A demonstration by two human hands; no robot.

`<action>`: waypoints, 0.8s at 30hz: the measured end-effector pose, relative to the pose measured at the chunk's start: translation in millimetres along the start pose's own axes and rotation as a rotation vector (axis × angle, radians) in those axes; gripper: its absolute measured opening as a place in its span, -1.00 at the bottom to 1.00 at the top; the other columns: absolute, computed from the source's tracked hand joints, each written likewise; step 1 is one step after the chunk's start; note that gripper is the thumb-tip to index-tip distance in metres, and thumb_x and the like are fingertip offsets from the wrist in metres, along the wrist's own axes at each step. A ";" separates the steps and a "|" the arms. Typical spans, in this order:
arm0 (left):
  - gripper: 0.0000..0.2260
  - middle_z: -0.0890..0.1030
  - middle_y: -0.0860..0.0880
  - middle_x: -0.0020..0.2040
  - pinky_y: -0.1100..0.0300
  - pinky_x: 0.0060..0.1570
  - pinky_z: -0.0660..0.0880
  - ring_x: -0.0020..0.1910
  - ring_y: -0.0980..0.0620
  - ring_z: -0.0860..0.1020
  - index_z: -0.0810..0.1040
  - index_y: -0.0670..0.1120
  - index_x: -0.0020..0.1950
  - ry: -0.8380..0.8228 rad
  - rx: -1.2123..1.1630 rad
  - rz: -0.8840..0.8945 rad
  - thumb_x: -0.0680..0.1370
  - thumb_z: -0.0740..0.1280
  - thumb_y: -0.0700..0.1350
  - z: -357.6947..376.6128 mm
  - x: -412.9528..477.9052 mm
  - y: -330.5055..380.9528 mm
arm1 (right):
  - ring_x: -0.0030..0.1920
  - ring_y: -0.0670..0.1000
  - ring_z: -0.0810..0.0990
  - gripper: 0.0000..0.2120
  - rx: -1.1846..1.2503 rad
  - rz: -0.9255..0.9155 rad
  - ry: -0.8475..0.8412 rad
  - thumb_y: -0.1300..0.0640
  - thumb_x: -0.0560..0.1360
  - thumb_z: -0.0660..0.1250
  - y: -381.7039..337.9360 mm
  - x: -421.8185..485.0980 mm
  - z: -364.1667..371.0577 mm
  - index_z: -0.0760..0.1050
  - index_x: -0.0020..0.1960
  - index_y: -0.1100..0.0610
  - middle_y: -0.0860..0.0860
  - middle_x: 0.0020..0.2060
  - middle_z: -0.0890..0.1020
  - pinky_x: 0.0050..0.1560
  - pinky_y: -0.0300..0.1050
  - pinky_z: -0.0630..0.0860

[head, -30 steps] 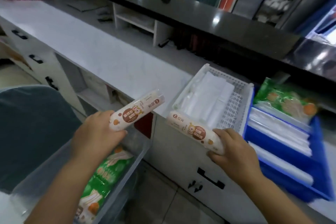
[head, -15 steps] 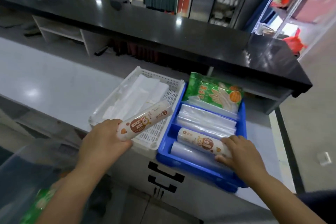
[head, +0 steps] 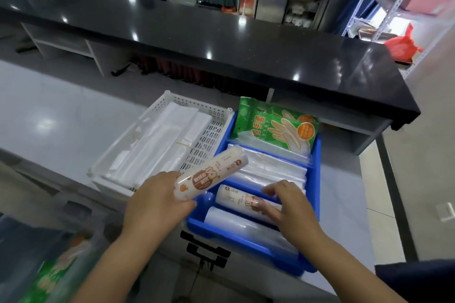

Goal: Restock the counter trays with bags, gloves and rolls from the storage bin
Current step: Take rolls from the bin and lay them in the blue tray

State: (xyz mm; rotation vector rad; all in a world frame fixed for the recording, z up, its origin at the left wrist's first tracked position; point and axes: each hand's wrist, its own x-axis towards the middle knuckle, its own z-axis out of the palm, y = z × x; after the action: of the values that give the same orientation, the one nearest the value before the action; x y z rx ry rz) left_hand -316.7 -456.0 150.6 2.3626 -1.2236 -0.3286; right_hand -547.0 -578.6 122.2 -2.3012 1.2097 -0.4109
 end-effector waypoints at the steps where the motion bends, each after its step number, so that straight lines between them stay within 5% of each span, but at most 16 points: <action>1: -0.71 0.54 0.11 -0.24 0.22 -0.43 0.42 -0.30 0.14 0.51 0.48 0.13 -0.12 -0.006 -0.011 0.022 0.21 0.39 0.11 3.2 2.2 6.4 | -0.07 -0.13 0.51 -0.77 0.238 0.061 0.006 -0.04 0.45 0.38 -12.1 2.7 2.0 0.46 0.08 -0.10 -0.14 -0.09 0.54 -0.06 -0.23 0.53; 4: -0.75 0.51 0.10 -0.27 0.24 -0.47 0.36 -0.33 0.15 0.48 0.46 0.11 -0.18 -0.018 -0.012 0.118 0.21 0.33 0.14 13.0 6.8 28.0 | -0.06 -0.19 0.62 -0.76 0.880 0.239 0.008 0.01 0.45 0.39 -44.8 12.5 15.1 0.45 0.09 -0.09 -0.11 -0.03 0.63 -0.17 -0.36 0.56; 7: -0.73 0.47 0.13 -0.26 0.27 -0.47 0.26 -0.32 0.17 0.44 0.42 0.15 -0.15 -0.072 -0.016 0.221 0.23 0.36 0.18 21.7 10.0 42.2 | 0.00 -0.05 0.67 -0.59 1.289 0.383 0.094 -0.04 0.33 0.43 -59.6 20.2 23.8 0.47 0.11 0.08 0.04 0.00 0.69 -0.06 -0.21 0.60; 12: -0.49 0.48 0.19 -0.03 0.19 -0.13 0.42 -0.07 0.13 0.50 0.36 0.13 0.15 -0.330 -0.053 0.367 0.29 0.46 0.16 25.3 23.3 33.4 | 0.01 -0.02 0.66 -0.74 1.220 0.439 0.349 -0.02 0.41 0.39 -43.5 24.8 3.4 0.48 0.07 -0.03 -0.01 -0.03 0.69 0.03 -0.05 0.59; 17: -0.69 0.50 0.01 0.17 0.08 0.10 0.47 0.11 -0.03 0.51 0.46 0.04 0.19 -0.628 0.418 0.619 0.46 0.35 0.02 35.1 35.3 38.2 | -0.06 -0.11 0.66 -0.87 1.137 0.415 0.588 -0.02 0.49 0.29 -12.4 9.6 -35.2 0.46 0.04 -0.08 -0.03 -0.04 0.63 -0.07 -0.12 0.59; 24: -0.71 0.59 -0.04 0.13 0.03 0.17 0.48 0.11 -0.08 0.55 0.52 0.03 0.15 -0.847 0.612 0.760 0.46 0.34 0.05 45.1 49.4 51.7 | -0.11 -0.16 0.66 -0.89 1.070 0.468 0.722 -0.05 0.49 0.29 17.4 -19.4 -47.8 0.46 0.01 -0.13 -0.15 -0.19 0.67 -0.29 -0.29 0.58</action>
State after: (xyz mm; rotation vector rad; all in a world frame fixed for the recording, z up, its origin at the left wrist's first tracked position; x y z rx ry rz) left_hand -343.3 -535.2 137.1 1.9673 -2.8211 -0.8160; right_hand -592.4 -584.8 151.4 -0.9288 1.2985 -1.3660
